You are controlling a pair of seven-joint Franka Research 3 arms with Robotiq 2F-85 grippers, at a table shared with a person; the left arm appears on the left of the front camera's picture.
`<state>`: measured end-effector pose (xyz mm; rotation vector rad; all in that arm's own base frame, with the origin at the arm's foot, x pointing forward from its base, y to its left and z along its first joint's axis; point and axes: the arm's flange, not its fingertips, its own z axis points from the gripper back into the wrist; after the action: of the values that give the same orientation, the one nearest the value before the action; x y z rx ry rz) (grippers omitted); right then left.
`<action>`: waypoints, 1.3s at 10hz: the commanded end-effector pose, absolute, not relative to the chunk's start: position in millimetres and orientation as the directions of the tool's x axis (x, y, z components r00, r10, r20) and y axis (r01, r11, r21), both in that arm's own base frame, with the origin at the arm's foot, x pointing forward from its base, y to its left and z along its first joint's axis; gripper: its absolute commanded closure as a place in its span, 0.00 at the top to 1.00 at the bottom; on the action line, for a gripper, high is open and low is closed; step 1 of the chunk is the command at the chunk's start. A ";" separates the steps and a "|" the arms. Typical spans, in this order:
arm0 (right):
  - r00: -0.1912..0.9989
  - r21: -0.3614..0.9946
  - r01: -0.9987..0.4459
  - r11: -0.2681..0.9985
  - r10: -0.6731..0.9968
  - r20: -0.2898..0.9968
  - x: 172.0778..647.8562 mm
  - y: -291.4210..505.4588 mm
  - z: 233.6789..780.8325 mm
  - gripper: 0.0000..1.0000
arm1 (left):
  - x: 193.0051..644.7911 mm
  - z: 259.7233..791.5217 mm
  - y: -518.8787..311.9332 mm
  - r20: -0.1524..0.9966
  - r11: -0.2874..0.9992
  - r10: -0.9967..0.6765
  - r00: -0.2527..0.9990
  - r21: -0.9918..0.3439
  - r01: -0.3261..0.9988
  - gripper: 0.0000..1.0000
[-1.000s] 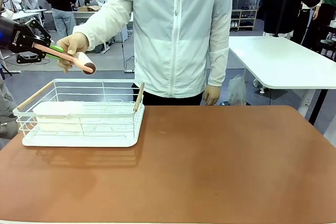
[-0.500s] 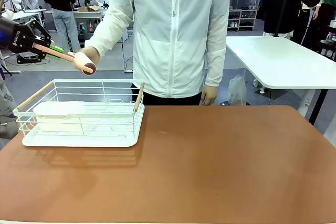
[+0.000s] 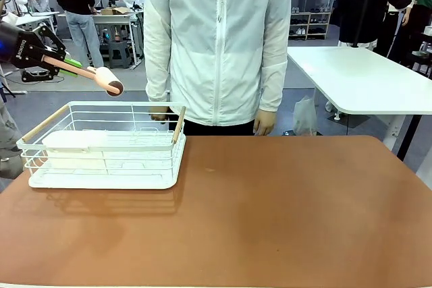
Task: Clean the table.
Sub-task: Clean the table with the Lint Roller when the human lifts the Dish drying rack.
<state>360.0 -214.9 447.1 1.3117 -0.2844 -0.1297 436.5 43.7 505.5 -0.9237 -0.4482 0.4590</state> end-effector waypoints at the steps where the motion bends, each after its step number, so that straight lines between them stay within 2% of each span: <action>1: 0.957 0.965 -0.074 0.253 -0.256 0.140 359.3 -215.0 449.0 1.00 | 436.3 506.2 43.7 0.171 0.522 0.555 0.814 -0.833 -0.181 0.06; 13: 0.957 0.965 -0.074 0.253 -0.256 0.140 359.3 -215.0 449.0 1.00 | 436.3 506.2 43.7 0.171 0.522 0.555 0.814 -0.833 -0.181 0.06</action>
<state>360.0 -214.9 447.1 1.3117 -0.2844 -0.1297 436.5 43.7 505.5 -0.9237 -0.4481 0.4590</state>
